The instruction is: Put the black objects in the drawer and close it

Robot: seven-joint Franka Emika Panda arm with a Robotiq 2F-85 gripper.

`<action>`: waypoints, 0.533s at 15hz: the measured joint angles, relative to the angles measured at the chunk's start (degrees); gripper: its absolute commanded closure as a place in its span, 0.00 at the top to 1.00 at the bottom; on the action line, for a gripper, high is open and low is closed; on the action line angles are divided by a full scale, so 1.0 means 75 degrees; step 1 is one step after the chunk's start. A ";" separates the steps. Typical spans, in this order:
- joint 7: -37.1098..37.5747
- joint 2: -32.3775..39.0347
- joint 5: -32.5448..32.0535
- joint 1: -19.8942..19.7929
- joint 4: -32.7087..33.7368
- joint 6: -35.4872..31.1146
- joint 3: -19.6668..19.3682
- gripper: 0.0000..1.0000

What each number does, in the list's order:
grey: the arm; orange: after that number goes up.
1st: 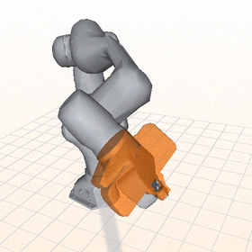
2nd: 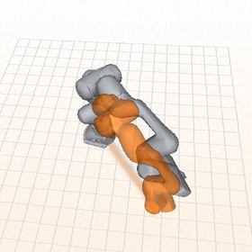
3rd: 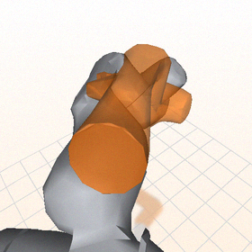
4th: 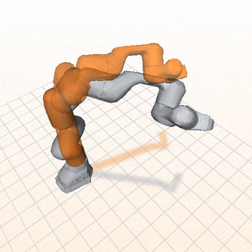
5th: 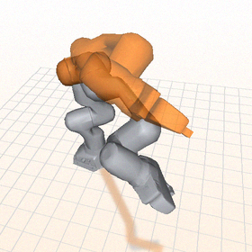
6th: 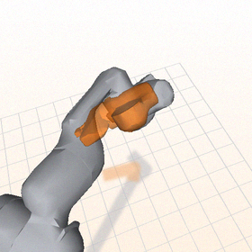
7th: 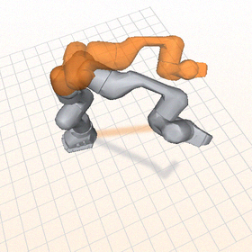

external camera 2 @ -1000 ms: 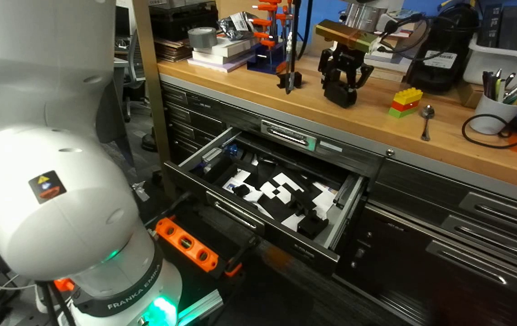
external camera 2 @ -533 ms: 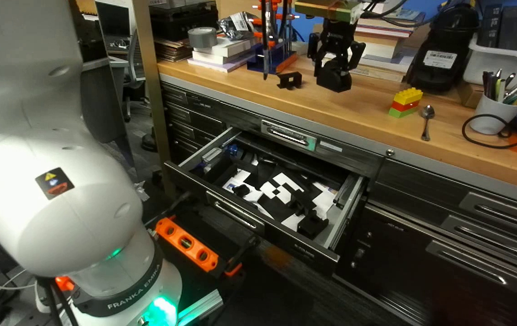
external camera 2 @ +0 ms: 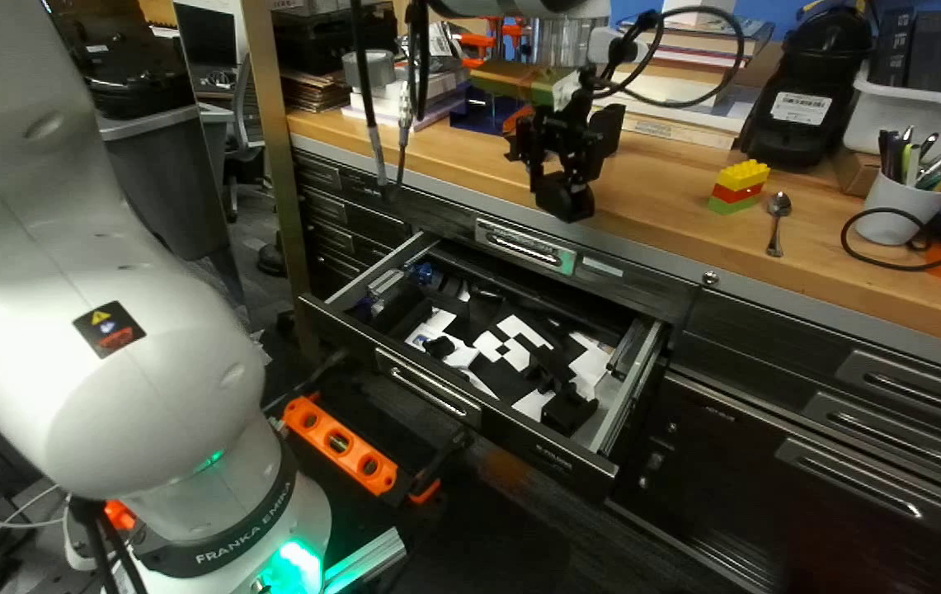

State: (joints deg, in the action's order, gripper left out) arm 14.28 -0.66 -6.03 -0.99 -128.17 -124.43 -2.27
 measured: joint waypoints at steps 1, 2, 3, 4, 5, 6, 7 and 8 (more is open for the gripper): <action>0.0059 -0.0033 0.0000 -0.0001 -0.0369 -0.0401 0.0000 0.42; 0.0110 -0.0038 0.0000 -0.0001 -0.0690 -0.0785 0.0000 0.42; 0.0181 -0.0035 -0.0020 -0.0001 -0.1004 -0.1185 0.0003 0.42; 0.0278 -0.0027 -0.0060 -0.0001 -0.1314 -0.1584 0.0007 0.42; 0.0366 -0.0018 -0.0072 -0.0001 -0.1614 -0.1983 0.0008 0.42; 0.0434 -0.0004 -0.0072 -0.0001 -0.1903 -0.2376 0.0008 0.42; 0.0480 0.0022 -0.0063 -0.0005 -0.2172 -0.2773 0.0007 0.42; 0.0486 0.0061 -0.0029 -0.0011 -0.2411 -0.3145 0.0005 0.42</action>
State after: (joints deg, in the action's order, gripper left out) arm 17.92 -0.20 -6.24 -1.07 -146.25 -148.02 -2.24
